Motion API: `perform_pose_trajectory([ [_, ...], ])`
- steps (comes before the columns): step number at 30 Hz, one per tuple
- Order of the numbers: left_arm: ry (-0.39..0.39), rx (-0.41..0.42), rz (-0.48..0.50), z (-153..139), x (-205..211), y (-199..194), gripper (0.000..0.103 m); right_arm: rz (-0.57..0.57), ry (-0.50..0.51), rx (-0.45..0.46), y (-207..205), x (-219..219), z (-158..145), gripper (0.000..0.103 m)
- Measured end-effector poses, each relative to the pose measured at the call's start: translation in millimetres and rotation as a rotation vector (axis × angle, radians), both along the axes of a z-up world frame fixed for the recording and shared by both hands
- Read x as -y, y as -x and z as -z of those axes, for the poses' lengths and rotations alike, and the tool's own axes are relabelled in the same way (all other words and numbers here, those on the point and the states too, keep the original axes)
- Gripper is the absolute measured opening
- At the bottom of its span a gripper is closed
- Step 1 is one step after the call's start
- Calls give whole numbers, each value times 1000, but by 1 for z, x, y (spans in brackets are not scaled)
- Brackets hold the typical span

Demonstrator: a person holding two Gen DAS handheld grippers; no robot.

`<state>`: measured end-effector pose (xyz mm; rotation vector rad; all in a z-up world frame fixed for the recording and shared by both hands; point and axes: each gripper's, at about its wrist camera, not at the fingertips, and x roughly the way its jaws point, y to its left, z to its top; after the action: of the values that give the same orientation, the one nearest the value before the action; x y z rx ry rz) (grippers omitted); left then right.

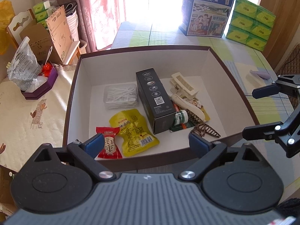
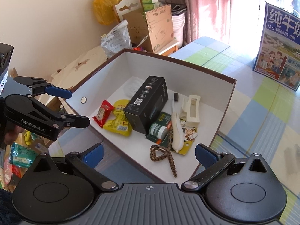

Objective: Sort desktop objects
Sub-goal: 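Withdraw both tools from the box toward the clear cup and purple tube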

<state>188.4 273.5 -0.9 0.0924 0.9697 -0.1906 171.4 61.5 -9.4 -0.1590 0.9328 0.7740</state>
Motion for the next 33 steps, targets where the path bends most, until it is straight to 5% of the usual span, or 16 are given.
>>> perform_pose_trajectory([
  [21,-1,-6,-22,-3,53,57,95,-4,-56,-24,48,60,0,101],
  [33,32,-79,70,15,126,89,95,152,-42,-94,81,145,16,101],
])
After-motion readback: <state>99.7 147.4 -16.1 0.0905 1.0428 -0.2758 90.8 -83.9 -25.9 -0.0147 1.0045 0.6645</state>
